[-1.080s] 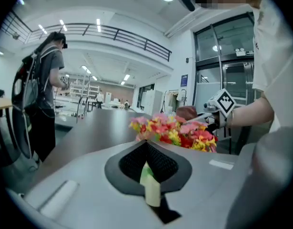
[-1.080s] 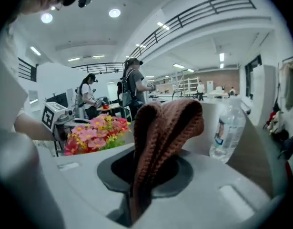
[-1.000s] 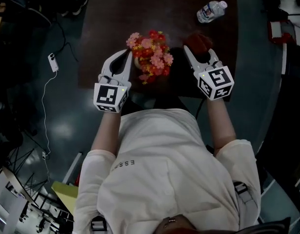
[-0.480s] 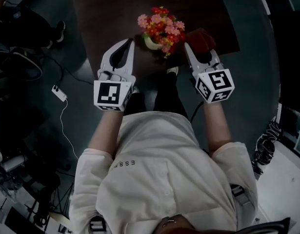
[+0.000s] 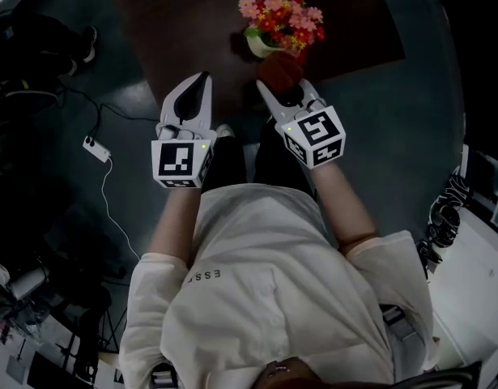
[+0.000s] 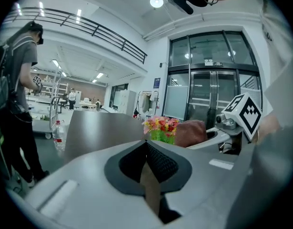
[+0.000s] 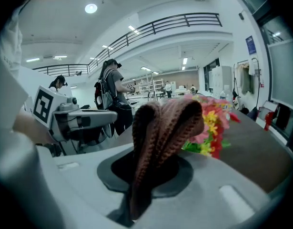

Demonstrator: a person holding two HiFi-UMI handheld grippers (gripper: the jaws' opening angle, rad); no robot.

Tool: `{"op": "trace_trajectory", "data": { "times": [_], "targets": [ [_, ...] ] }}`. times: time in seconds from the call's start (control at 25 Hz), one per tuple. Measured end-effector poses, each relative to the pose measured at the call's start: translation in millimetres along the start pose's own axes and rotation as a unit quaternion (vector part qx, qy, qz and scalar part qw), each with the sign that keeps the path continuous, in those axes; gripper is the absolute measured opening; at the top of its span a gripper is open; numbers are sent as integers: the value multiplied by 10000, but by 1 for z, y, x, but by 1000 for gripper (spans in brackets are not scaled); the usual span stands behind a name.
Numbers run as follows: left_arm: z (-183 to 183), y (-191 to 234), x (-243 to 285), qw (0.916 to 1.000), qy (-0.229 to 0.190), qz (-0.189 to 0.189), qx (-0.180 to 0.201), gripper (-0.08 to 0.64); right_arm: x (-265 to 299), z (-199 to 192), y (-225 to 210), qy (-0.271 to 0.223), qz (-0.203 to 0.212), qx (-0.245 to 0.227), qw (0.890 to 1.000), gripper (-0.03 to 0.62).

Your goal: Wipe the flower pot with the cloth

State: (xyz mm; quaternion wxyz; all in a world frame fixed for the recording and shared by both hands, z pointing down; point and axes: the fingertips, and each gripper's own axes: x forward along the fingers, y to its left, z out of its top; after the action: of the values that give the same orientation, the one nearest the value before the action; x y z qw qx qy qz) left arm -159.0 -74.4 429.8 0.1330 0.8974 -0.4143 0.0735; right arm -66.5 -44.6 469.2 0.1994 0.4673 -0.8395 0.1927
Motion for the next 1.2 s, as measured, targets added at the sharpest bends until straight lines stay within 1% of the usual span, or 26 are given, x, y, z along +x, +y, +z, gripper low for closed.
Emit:
{"op": "trace_trajectory", "data": {
  "times": [0.08, 0.16, 0.24, 0.36, 0.6, 0.76, 0.84, 1.2],
  "targets": [
    [-10, 14, -6, 9998, 92, 121, -94, 15, 25, -9, 6, 74, 40, 4, 10000, 48],
    [-18, 30, -12, 9993, 174, 296, -155, 15, 52, -16, 6, 129, -49, 28, 9999, 48],
    [-25, 45, -17, 9986, 193, 471, -172, 14, 77, -21, 1, 189, -290, 159, 9993, 48],
    [-34, 63, -24, 9975, 183, 671, -157, 14, 111, -21, -9, 193, -612, 512, 9966, 48],
    [-44, 78, -22, 9968, 298, 687, -265, 14, 156, -16, -13, 214, -709, 1187, 9902, 48],
    [-46, 76, -21, 9970, 308, 628, -343, 14, 159, -19, -28, 156, -930, 1752, 9800, 48],
    [-48, 74, -19, 9971, 330, 568, -372, 14, 156, -22, -35, 142, -1002, 1951, 9755, 48],
    [-44, 67, -5, 9987, 299, 346, -241, 14, 120, -47, -40, 288, -1068, 2329, 9662, 48]
  ]
}}
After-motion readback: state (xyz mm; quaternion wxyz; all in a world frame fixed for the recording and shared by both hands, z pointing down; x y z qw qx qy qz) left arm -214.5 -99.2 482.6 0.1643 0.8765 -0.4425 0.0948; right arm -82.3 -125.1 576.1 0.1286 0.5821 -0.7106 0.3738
